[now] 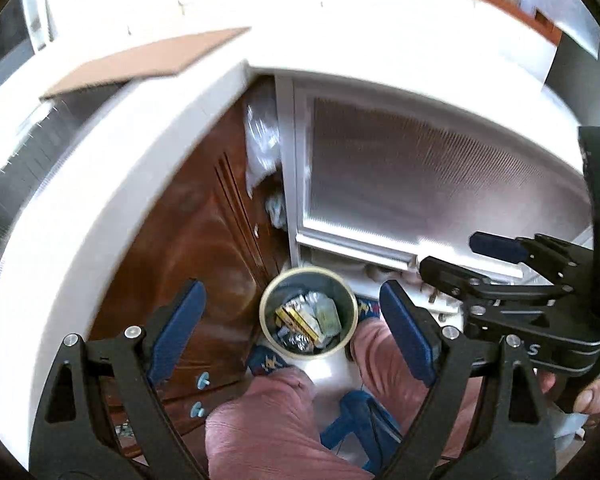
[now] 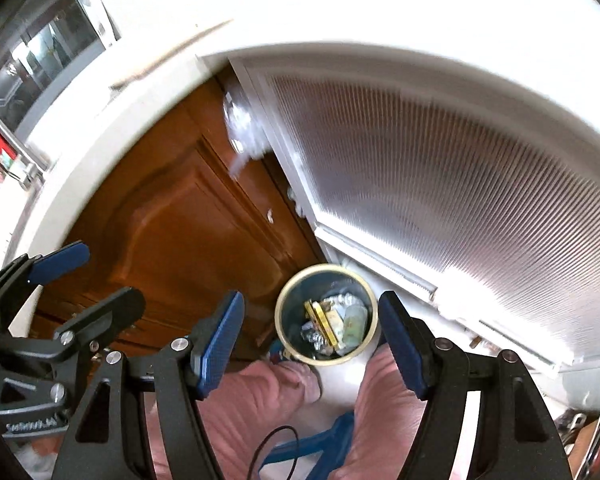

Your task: Collect trash

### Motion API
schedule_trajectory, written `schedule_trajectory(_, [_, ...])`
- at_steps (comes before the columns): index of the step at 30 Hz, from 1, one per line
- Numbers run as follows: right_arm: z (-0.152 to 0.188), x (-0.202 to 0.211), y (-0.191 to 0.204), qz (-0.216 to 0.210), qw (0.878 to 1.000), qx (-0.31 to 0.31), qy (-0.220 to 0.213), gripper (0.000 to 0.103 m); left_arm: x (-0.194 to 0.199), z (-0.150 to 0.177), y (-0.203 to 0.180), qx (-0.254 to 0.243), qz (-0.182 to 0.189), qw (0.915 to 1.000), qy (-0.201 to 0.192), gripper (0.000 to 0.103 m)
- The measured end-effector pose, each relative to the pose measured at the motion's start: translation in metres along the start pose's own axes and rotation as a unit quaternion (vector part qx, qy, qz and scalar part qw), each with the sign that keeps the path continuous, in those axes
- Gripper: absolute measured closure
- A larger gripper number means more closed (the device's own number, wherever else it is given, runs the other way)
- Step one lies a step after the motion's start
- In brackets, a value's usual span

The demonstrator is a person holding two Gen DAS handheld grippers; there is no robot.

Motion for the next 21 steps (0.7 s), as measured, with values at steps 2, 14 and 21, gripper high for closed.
schedule_trajectory(2, [-0.006,0.024,0.008,-0.003,1.0,-0.004,-0.014,0.031,0.017,-0.008,0.002,0.002,-0.007,0.9999,-0.009,0.016])
schedule_trajectory(14, [-0.063,0.167,0.034,-0.025,0.99,-0.028,-0.137,0.015,0.12,-0.066,0.021,0.017,-0.037,0.9938,-0.103,0.016])
schedule_trajectory(21, [-0.084,0.226,0.053,-0.027,0.982,-0.001,-0.188,0.015,0.165,-0.086,0.025,0.024,-0.05,0.9891,-0.137,0.016])
Point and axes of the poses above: each gripper's, at about its wrist camera, not at the fingertips, and x roughly against the way its jaws point, y to its left, z to its underside, the point moved 9 cm from there along -x, roughly the way its jaws point, and after that the axes turned 9 degrees about -x, right-handed, at the moved point
